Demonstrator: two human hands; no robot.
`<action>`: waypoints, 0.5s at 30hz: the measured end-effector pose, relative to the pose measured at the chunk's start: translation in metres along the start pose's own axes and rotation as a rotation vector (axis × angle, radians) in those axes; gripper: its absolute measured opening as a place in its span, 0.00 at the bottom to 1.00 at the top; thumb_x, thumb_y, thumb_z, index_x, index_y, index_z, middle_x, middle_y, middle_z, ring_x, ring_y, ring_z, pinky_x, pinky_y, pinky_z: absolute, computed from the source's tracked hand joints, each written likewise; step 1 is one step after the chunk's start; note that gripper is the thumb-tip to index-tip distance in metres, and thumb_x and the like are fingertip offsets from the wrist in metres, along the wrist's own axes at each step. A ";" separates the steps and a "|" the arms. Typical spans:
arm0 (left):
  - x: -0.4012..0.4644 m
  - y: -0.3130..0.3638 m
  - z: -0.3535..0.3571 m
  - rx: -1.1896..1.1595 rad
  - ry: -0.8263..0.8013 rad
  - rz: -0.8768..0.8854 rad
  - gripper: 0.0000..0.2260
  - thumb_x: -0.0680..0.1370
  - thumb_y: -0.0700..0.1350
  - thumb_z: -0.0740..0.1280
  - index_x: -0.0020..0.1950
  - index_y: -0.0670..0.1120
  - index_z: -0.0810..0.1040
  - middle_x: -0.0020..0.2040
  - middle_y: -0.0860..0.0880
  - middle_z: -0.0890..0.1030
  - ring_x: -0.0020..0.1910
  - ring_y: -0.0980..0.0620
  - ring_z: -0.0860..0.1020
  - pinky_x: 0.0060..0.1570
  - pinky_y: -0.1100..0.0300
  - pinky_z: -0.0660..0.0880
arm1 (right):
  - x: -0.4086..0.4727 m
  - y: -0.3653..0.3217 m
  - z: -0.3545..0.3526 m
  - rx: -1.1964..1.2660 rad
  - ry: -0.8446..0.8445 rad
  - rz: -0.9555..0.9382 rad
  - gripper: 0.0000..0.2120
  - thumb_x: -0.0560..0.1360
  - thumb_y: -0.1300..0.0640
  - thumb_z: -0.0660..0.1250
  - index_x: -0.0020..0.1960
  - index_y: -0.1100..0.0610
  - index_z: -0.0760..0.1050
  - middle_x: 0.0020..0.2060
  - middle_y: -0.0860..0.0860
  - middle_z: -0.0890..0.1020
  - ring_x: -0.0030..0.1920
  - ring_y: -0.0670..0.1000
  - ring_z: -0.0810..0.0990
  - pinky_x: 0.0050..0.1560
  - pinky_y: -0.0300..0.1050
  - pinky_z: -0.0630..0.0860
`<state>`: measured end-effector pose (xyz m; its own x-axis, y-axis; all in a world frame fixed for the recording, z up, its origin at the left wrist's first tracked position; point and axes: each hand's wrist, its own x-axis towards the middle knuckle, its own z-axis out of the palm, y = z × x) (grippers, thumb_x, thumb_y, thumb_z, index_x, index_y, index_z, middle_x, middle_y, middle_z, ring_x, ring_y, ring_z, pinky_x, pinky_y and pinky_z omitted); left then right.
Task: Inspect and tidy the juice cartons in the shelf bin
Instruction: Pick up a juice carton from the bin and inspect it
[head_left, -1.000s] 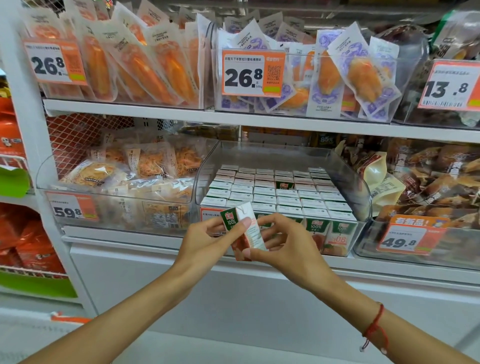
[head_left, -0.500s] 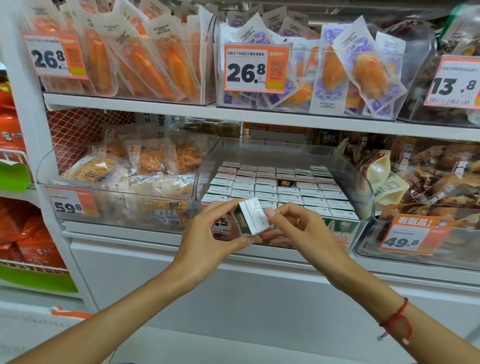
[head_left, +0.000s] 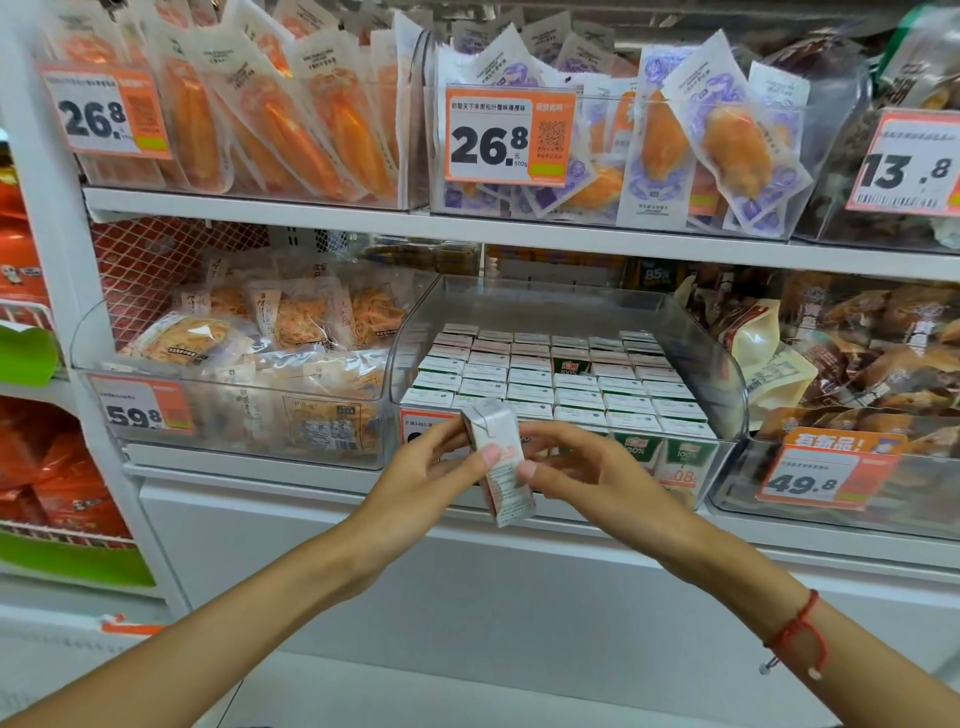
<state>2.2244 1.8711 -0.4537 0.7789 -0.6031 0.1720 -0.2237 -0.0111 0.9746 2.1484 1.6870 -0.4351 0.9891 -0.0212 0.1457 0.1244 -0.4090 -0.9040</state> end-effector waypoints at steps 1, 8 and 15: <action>0.000 0.001 -0.001 -0.030 0.008 -0.011 0.23 0.73 0.55 0.67 0.67 0.55 0.74 0.61 0.58 0.81 0.60 0.63 0.78 0.60 0.66 0.74 | 0.000 0.001 0.001 -0.012 -0.030 0.006 0.16 0.76 0.50 0.68 0.63 0.40 0.75 0.52 0.41 0.81 0.52 0.43 0.82 0.54 0.37 0.79; -0.002 0.002 -0.003 -0.070 -0.053 -0.033 0.22 0.75 0.59 0.64 0.69 0.59 0.72 0.63 0.58 0.80 0.64 0.59 0.76 0.70 0.54 0.67 | -0.001 -0.001 0.008 0.034 0.000 0.005 0.17 0.77 0.51 0.67 0.65 0.42 0.71 0.54 0.46 0.81 0.53 0.42 0.81 0.56 0.40 0.78; -0.002 0.000 -0.003 -0.107 -0.055 -0.055 0.19 0.75 0.54 0.66 0.67 0.56 0.75 0.59 0.56 0.83 0.59 0.57 0.80 0.59 0.64 0.76 | 0.000 -0.003 0.012 0.014 0.022 0.099 0.16 0.76 0.46 0.67 0.62 0.45 0.73 0.50 0.46 0.84 0.51 0.44 0.83 0.54 0.41 0.80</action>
<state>2.2245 1.8750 -0.4541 0.7541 -0.6470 0.1129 -0.1160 0.0380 0.9925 2.1489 1.6996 -0.4375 0.9947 -0.0809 0.0641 0.0275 -0.3913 -0.9199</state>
